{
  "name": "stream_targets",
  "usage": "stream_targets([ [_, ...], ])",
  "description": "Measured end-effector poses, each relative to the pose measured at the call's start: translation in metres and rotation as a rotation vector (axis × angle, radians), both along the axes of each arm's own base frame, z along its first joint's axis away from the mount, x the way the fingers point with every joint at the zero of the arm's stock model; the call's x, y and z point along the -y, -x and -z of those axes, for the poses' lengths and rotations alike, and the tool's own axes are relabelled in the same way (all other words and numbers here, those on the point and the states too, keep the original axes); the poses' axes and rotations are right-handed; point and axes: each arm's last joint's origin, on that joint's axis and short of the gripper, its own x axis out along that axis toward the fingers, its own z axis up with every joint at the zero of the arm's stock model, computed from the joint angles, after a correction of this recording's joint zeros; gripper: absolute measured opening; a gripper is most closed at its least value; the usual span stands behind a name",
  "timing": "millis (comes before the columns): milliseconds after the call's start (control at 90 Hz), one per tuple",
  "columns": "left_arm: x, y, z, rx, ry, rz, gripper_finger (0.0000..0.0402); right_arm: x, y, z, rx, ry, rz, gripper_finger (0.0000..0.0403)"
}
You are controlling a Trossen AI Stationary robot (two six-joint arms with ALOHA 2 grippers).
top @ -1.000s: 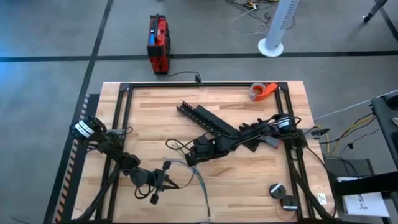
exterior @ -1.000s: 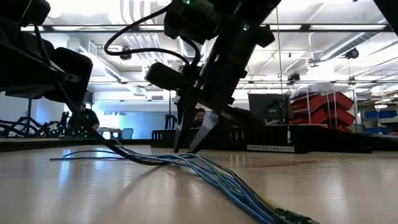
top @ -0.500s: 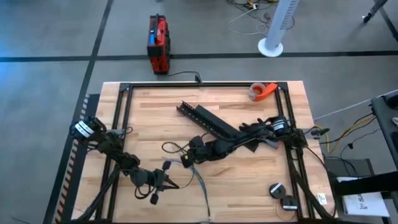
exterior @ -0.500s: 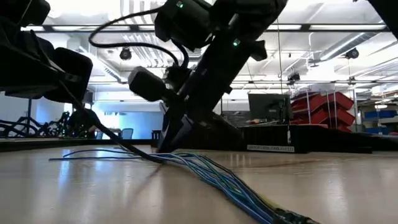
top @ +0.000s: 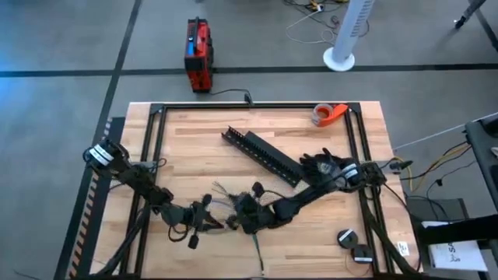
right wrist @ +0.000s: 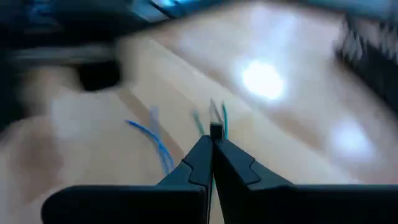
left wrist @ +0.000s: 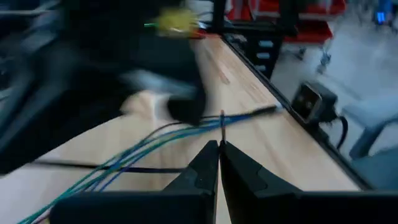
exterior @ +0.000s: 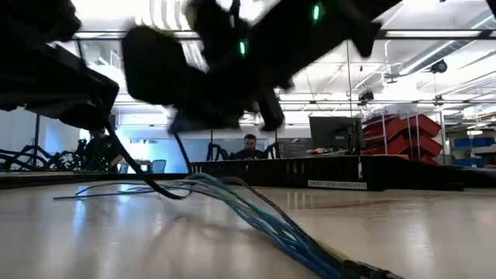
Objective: Ziptie cables
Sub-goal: Wrap the zip tie around the cable bundle
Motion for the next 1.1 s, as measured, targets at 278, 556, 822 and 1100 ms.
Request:
stream_targets([
  [278,-0.02,-0.003,-0.007,-0.093,0.235,0.087,0.0,-0.013,-0.007,-0.021,-0.016,0.321,-0.243,0.0],
  [556,-0.027,-0.007,-0.006,-0.19,0.394,0.139,0.0,-0.023,-0.005,-0.021,-0.122,0.552,-0.437,0.0],
  [822,-0.028,-0.008,-0.005,-0.212,0.409,0.13,0.0,-0.025,-0.005,-0.02,-0.166,0.67,-0.535,0.0],
  [1100,-0.027,-0.013,-0.01,-0.192,0.393,0.14,0.0,-0.019,-0.008,-0.02,-0.195,0.717,-0.541,0.0],
])
